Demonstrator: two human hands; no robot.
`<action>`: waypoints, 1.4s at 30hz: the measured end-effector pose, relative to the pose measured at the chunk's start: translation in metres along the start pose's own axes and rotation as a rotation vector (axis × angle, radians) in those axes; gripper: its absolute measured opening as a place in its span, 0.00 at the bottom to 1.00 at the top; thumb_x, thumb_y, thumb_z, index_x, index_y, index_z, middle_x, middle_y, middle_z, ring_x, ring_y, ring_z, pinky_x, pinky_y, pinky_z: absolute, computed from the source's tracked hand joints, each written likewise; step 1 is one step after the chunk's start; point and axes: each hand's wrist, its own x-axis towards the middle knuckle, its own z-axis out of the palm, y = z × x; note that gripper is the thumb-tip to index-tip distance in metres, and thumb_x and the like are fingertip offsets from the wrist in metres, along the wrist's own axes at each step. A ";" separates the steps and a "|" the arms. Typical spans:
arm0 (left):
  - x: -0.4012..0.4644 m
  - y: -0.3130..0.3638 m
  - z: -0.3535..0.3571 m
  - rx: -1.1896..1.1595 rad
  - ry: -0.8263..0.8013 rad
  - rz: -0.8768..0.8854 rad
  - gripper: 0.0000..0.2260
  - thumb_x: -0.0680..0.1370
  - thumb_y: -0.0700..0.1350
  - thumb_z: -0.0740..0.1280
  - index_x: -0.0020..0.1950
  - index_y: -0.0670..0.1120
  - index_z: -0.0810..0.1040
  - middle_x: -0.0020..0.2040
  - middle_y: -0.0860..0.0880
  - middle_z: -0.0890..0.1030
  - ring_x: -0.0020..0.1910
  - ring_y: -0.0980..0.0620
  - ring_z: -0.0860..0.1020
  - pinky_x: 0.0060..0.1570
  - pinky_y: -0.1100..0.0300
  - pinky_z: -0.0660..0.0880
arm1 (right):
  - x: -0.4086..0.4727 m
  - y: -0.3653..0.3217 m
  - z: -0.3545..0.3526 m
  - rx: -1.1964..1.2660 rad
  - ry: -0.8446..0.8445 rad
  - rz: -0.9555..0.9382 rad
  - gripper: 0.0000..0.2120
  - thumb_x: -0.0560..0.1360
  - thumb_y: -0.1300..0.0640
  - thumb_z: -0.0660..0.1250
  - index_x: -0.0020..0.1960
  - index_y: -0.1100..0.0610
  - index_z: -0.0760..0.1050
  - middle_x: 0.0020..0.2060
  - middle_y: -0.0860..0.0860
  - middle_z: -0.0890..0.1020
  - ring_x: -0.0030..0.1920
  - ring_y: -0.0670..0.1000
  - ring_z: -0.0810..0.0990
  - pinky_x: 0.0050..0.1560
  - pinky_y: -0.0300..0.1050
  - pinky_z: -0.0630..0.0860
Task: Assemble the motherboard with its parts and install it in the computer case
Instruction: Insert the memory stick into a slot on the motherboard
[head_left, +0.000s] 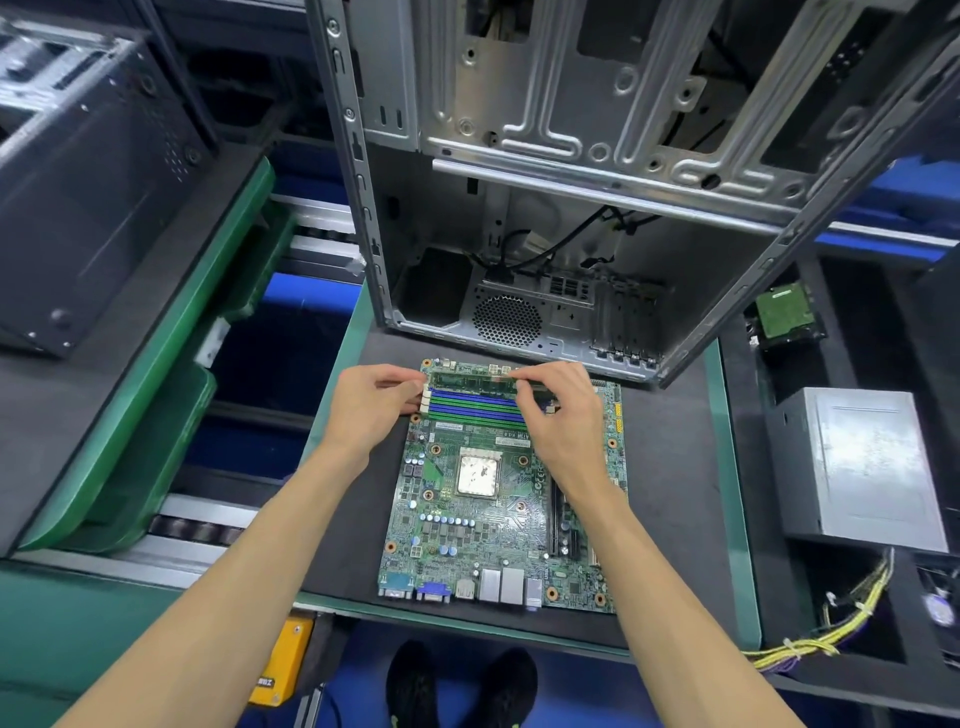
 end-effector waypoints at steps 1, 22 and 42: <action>0.000 0.000 0.000 -0.001 -0.001 0.000 0.05 0.78 0.36 0.70 0.50 0.41 0.85 0.43 0.44 0.86 0.40 0.51 0.85 0.42 0.66 0.81 | 0.000 0.000 0.001 -0.009 -0.017 -0.009 0.06 0.78 0.63 0.71 0.52 0.56 0.84 0.45 0.46 0.83 0.49 0.49 0.77 0.53 0.35 0.70; 0.000 -0.001 0.001 -0.011 0.008 0.001 0.06 0.78 0.36 0.70 0.46 0.45 0.85 0.43 0.45 0.86 0.41 0.50 0.85 0.40 0.67 0.80 | -0.001 0.001 0.001 0.017 -0.021 -0.010 0.06 0.78 0.62 0.71 0.53 0.55 0.84 0.46 0.46 0.84 0.51 0.47 0.78 0.55 0.30 0.69; -0.003 0.000 0.000 -0.015 0.001 0.016 0.07 0.78 0.35 0.69 0.45 0.46 0.85 0.41 0.47 0.86 0.37 0.55 0.84 0.39 0.68 0.79 | -0.003 -0.001 0.002 0.016 0.049 -0.081 0.07 0.77 0.65 0.72 0.54 0.58 0.86 0.47 0.48 0.85 0.51 0.51 0.79 0.56 0.33 0.71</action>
